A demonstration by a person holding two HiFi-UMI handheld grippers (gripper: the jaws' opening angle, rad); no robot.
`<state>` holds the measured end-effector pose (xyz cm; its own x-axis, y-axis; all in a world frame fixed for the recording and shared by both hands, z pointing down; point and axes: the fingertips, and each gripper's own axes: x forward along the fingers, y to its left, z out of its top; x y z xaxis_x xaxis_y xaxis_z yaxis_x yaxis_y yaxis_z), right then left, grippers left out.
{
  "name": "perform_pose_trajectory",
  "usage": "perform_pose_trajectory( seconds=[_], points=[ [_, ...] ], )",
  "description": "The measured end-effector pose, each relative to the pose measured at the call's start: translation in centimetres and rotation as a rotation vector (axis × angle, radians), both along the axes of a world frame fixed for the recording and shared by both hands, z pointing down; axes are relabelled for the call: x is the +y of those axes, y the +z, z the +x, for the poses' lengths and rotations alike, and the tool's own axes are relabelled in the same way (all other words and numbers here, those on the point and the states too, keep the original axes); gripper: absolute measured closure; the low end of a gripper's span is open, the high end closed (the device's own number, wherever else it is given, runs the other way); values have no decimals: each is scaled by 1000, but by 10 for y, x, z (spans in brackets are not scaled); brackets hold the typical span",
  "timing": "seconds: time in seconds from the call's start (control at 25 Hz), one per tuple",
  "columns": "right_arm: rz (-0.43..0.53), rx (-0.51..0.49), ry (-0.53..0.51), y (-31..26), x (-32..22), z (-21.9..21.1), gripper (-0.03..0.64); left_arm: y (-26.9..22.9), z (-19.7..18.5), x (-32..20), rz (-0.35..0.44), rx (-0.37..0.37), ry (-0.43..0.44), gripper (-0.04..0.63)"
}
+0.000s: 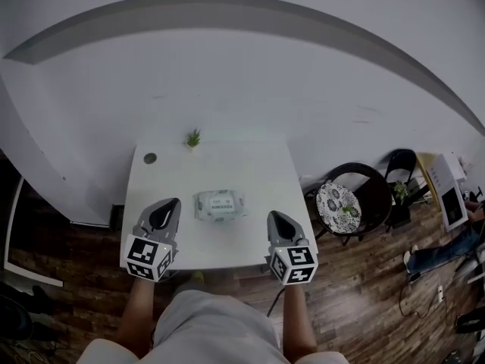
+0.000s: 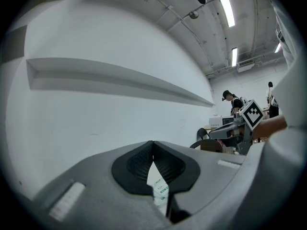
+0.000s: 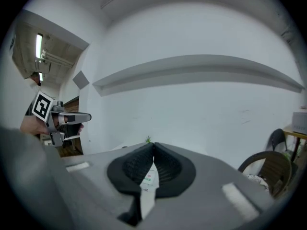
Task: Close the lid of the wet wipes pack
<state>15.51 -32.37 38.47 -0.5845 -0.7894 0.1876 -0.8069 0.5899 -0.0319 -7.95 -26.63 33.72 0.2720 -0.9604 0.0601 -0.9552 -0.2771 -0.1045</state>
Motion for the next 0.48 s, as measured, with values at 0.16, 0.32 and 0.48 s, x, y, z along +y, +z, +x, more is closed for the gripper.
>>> perform_pose_trajectory(
  seconds=[0.16,0.32,0.48],
  points=[
    [13,-4,7,-6,-5,6,612,-3,0,-4,6,5,-5,597],
    [23,-27,6,-11,-8,8,612,-5,-1,-8,12,15,-13,597],
    [21,-39,13,-14,-10,9,612,-11,-4,-7,25,22,-16,597]
  ],
)
